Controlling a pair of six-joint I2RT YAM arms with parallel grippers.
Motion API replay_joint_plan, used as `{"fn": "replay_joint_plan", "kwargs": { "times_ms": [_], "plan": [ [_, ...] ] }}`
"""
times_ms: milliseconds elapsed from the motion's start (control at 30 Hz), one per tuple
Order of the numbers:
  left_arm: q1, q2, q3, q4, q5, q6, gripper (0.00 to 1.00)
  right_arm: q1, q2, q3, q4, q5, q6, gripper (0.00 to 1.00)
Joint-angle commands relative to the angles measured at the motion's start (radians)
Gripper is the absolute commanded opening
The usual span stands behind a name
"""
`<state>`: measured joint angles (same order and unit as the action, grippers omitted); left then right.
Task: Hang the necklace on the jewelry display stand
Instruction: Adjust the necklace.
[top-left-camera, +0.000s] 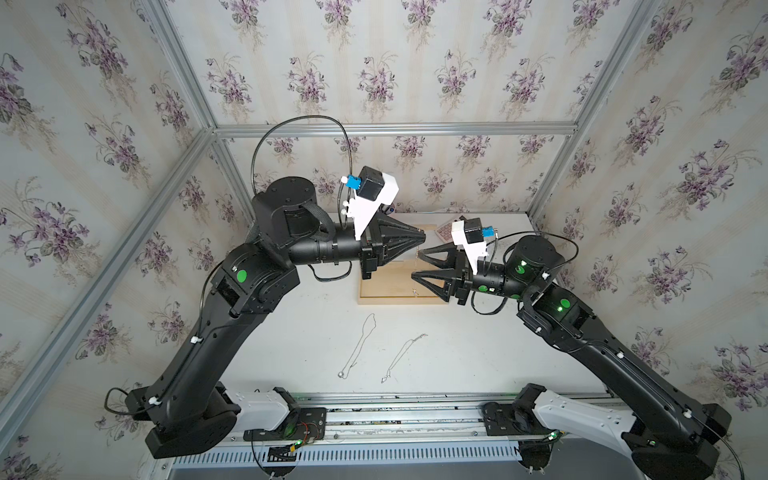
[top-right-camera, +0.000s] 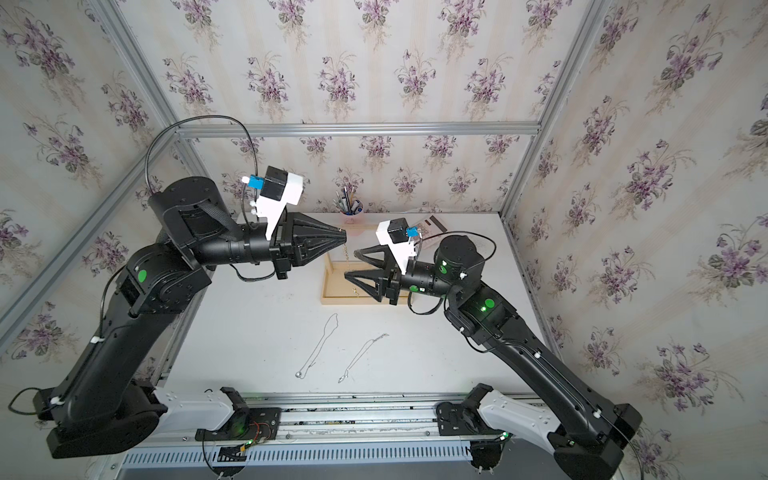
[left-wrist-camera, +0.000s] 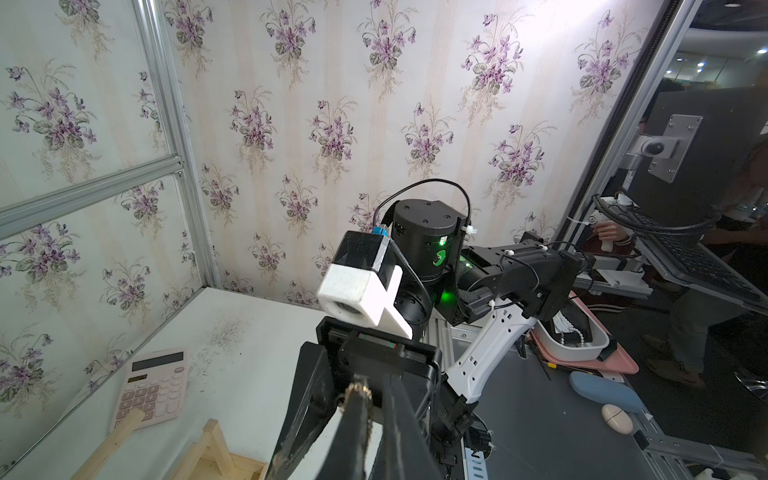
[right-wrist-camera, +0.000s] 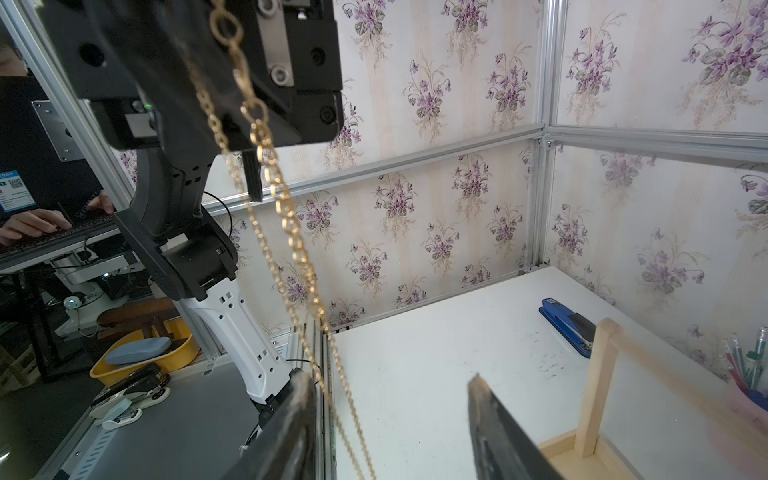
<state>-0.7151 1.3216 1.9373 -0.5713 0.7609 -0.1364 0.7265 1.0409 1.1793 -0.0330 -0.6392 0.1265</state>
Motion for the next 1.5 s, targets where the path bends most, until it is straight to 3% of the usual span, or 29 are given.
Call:
{"fn": "replay_joint_plan", "kwargs": {
  "times_ms": [0, 1467],
  "plan": [
    [0.000, -0.002, 0.005, 0.012, 0.019, 0.012, 0.11, 0.002, 0.002, 0.000, 0.029, 0.021, -0.010, 0.58],
    [0.000, -0.018, -0.003, 0.008, 0.068, 0.017, 0.12, 0.000, -0.016, 0.005, 0.002, 0.122, -0.077, 0.57]
  ]
}}
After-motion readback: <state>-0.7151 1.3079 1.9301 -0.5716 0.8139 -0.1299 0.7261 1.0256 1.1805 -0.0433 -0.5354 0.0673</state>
